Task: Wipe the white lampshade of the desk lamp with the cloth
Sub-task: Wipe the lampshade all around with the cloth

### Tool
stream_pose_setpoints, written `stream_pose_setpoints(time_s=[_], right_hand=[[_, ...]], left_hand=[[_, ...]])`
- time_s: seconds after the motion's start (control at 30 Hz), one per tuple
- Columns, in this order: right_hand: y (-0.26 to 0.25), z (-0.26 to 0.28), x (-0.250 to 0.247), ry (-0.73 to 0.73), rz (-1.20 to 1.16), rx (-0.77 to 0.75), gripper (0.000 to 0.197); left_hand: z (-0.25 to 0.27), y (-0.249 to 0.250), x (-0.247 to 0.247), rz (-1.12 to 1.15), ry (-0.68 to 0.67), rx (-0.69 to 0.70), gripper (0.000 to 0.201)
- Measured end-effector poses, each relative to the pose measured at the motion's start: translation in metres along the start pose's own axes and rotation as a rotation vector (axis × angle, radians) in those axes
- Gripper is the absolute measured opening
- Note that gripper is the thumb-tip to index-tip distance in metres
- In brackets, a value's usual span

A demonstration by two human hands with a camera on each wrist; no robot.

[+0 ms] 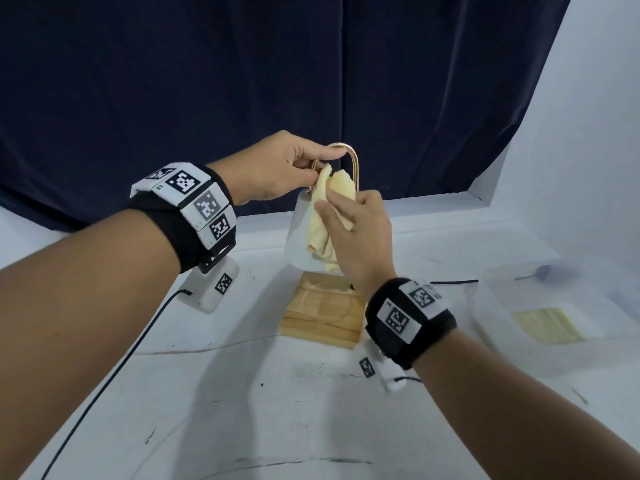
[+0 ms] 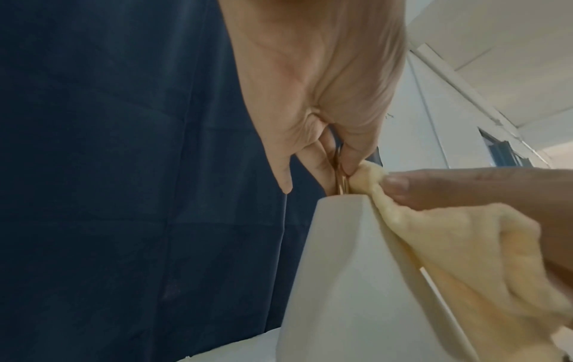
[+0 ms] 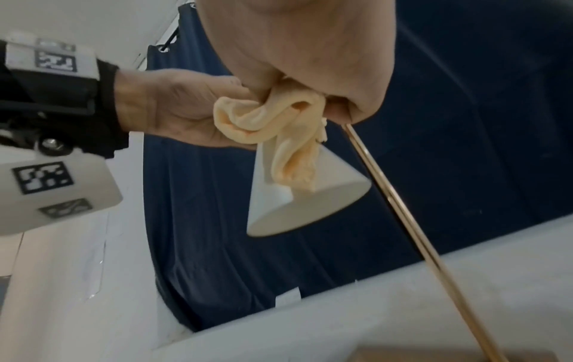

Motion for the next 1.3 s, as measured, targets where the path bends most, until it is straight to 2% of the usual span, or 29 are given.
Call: stream_pose_setpoints(time_s=[0.07, 0.13, 0.23, 0.33, 0.53, 0.63, 0.73, 0.83, 0.97, 1.07, 1.17, 1.3], right_hand=[[0.01, 0.026, 0.003, -0.033, 0.1, -0.159, 0.033], [0.027, 0.054, 0.007, -0.137, 0.249, -0.327, 0.03], [0.042, 0.069, 0.006, -0.194, 0.371, -0.462, 0.03], [0.031, 0.056, 0.002, -0.152, 0.369, -0.503, 0.028], [-0.005, 0.012, 0.008, -0.029, 0.308, -0.443, 0.027], [0.002, 0.022, 0.011, -0.062, 0.345, -0.471, 0.027], [0.027, 0.052, 0.007, -0.155, 0.404, -0.533, 0.028], [0.045, 0.068, -0.005, -0.158, 0.373, -0.478, 0.03], [0.039, 0.051, -0.011, -0.017, 0.197, -0.363, 0.033], [0.023, 0.02, -0.011, 0.071, 0.038, -0.164, 0.033], [0.017, -0.005, -0.009, 0.035, -0.017, 0.039, 0.033], [0.031, 0.005, -0.011, 0.026, -0.072, 0.159, 0.033]], left_hand=[[-0.001, -0.004, 0.001, 0.004, -0.016, -0.007, 0.05], [-0.002, -0.007, 0.002, 0.001, -0.037, -0.008, 0.053], [-0.002, -0.007, 0.002, -0.042, -0.022, -0.016, 0.054], [0.001, -0.005, 0.002, -0.042, -0.006, -0.018, 0.054], [0.006, -0.001, 0.002, -0.06, -0.003, -0.024, 0.052], [0.005, -0.001, 0.001, -0.056, -0.005, -0.022, 0.052], [0.003, -0.004, 0.001, -0.073, -0.014, -0.007, 0.052], [0.001, -0.005, 0.003, -0.08, 0.0, 0.004, 0.052], [0.0, -0.006, 0.003, -0.075, -0.016, 0.014, 0.052], [-0.002, -0.006, 0.004, -0.058, -0.013, 0.008, 0.049], [-0.002, -0.007, 0.003, -0.091, 0.003, 0.0, 0.049], [0.0, -0.006, 0.004, -0.068, -0.024, 0.003, 0.052]])
Point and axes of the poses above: each hand's wrist, its own z-axis away from the middle knuckle, its own x-axis out of the palm, y = z × x, the point moved 4 cm from there along -z, towards the middle knuckle, and after that the axes turned 11 degrees about -z, right-handed, at the moved point
